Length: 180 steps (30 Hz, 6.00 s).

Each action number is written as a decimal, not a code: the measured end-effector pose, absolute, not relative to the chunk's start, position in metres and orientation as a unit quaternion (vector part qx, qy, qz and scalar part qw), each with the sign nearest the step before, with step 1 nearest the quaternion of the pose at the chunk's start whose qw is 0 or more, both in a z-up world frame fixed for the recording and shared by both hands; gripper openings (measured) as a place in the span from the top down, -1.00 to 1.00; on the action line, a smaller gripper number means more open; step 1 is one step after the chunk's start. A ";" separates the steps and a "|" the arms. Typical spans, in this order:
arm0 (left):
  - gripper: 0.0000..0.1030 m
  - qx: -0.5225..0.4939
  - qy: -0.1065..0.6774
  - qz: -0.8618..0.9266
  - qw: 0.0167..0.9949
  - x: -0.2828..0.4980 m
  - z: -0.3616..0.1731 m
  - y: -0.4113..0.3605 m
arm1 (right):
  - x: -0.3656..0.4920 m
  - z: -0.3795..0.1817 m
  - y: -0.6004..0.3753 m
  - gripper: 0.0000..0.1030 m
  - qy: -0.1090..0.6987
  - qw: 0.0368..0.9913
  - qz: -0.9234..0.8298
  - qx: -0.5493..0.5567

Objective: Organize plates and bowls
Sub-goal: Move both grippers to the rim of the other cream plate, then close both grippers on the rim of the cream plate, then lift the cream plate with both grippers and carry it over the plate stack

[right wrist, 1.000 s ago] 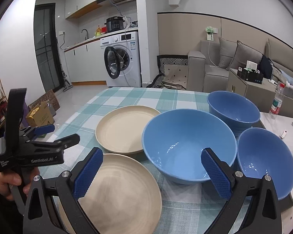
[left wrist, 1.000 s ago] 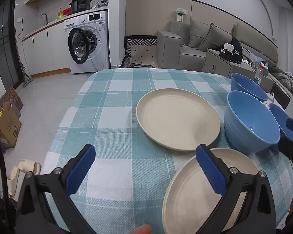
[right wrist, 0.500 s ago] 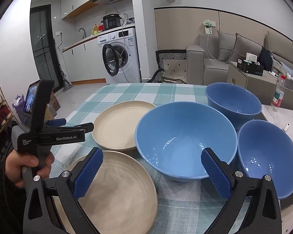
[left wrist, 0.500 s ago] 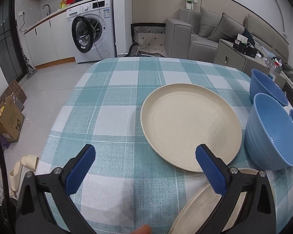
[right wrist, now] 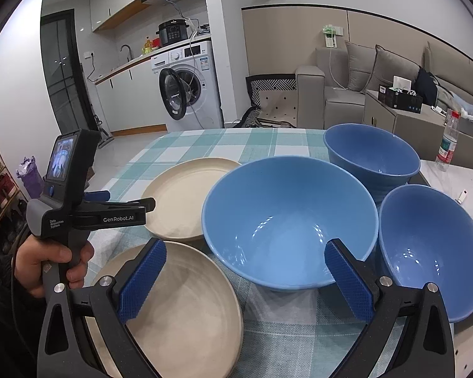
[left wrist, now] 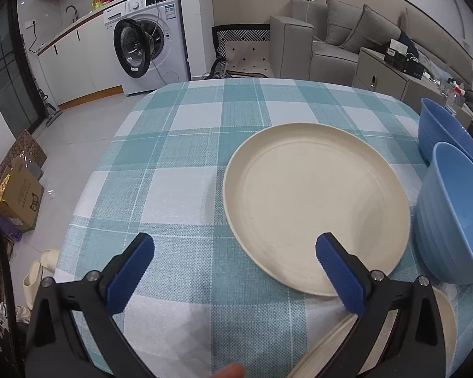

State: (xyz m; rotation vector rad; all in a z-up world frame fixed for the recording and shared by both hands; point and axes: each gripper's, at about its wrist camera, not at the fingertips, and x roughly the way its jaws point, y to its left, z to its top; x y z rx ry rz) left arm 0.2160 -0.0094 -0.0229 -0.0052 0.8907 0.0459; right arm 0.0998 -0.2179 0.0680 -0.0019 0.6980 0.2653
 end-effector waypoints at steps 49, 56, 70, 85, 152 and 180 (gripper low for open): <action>-1.00 -0.016 0.468 0.072 0.881 0.184 -0.056 0.092 | 0.178 0.053 -0.105 -0.98 0.380 0.901 0.194 -0.072; -1.00 -0.031 0.464 0.068 0.882 0.179 -0.058 0.105 | 0.190 0.049 -0.090 -0.99 0.386 0.900 0.179 -0.094; -0.98 -0.052 0.464 0.055 0.882 0.174 -0.059 0.114 | 0.206 0.040 -0.054 -0.98 0.403 0.881 0.217 -0.118; -0.55 -0.042 0.456 0.023 0.888 0.171 -0.055 0.102 | 0.231 0.007 -0.044 -0.68 0.435 0.868 0.172 -0.166; 0.55 -0.040 0.411 -0.012 0.911 0.152 -0.024 0.092 | 0.216 0.018 -0.043 0.55 0.420 0.873 0.183 -0.170; 0.54 0.007 0.349 -0.042 0.936 0.114 0.026 0.046 | 0.141 0.078 -0.098 0.55 0.357 0.913 0.143 -0.136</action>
